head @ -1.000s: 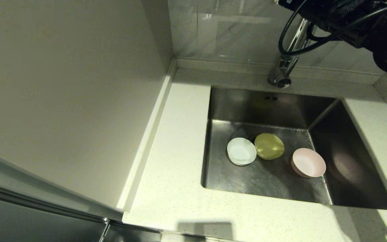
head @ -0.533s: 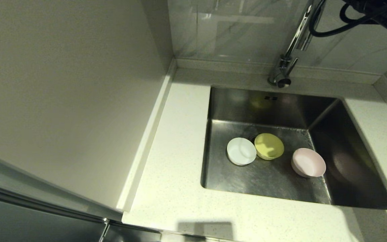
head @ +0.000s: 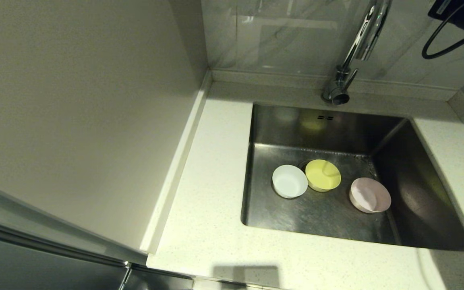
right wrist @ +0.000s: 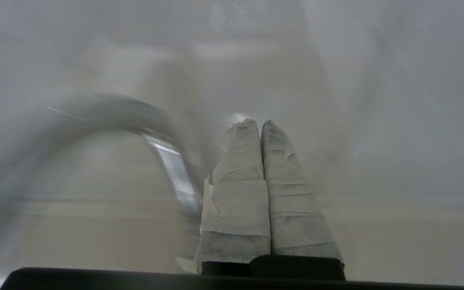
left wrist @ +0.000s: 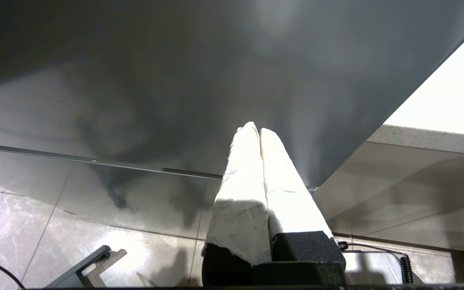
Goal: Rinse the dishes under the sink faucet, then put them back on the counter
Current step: Turn on the faucet
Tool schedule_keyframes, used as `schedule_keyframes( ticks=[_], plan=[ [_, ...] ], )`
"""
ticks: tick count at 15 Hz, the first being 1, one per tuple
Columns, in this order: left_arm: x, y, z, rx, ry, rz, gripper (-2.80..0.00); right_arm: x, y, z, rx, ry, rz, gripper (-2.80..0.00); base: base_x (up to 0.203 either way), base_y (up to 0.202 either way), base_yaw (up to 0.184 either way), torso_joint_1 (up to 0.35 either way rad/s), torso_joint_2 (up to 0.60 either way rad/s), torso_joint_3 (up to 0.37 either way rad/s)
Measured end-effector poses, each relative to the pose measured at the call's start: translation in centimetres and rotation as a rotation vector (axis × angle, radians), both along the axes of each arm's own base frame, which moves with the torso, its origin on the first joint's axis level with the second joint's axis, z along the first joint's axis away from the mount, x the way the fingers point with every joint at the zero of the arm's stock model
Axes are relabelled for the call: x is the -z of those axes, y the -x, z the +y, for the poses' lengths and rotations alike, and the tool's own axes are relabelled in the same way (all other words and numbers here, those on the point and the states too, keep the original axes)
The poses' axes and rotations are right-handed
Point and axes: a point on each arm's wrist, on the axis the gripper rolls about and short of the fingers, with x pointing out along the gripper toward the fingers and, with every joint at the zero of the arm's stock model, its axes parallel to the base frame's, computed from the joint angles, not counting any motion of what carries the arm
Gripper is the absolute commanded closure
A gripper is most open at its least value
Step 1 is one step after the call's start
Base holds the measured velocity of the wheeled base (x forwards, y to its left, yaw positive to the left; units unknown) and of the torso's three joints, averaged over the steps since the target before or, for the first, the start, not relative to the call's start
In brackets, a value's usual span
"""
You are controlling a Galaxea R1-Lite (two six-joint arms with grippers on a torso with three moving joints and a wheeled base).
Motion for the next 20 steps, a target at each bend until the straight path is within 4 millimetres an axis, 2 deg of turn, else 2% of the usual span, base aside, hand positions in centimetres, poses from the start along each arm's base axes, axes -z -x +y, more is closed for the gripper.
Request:
schedule_keyframes(
  ticks=[2, 4, 6, 10, 15, 20],
  plan=[
    [0.0, 0.0, 0.0, 0.000, 0.001, 0.000, 0.00, 2.0, -1.8, -1.3, 0.001, -0.009, 0.065, 0.00, 0.000, 0.000, 0.000, 0.000, 0.00, 0.000],
    [0.0, 0.0, 0.0, 0.000, 0.000, 0.000, 0.00, 4.2, -3.7, -2.0, -0.106, -0.017, 0.141, 0.00, 0.000, 0.000, 0.000, 0.000, 0.00, 0.000],
    [0.0, 0.0, 0.0, 0.000, 0.000, 0.000, 0.00, 5.8, -5.2, -3.0, -0.294, -0.053, 0.182, 0.00, 0.000, 0.000, 0.000, 0.000, 0.00, 0.000],
    [0.0, 0.0, 0.0, 0.000, 0.000, 0.000, 0.00, 7.3, -6.8, -5.0, -0.658, -0.147, 0.175, 0.00, 0.000, 0.000, 0.000, 0.000, 0.00, 0.000],
    [0.0, 0.0, 0.0, 0.000, 0.000, 0.000, 0.00, 8.3, -8.2, -5.4, -0.690, -0.119, 0.134, 0.00, 0.000, 0.000, 0.000, 0.000, 0.00, 0.000],
    [0.0, 0.0, 0.0, 0.000, 0.000, 0.000, 0.00, 8.6, -9.2, -3.7, -0.734, -0.053, 0.037, 0.00, 0.000, 0.000, 0.000, 0.000, 0.00, 0.000]
  ],
)
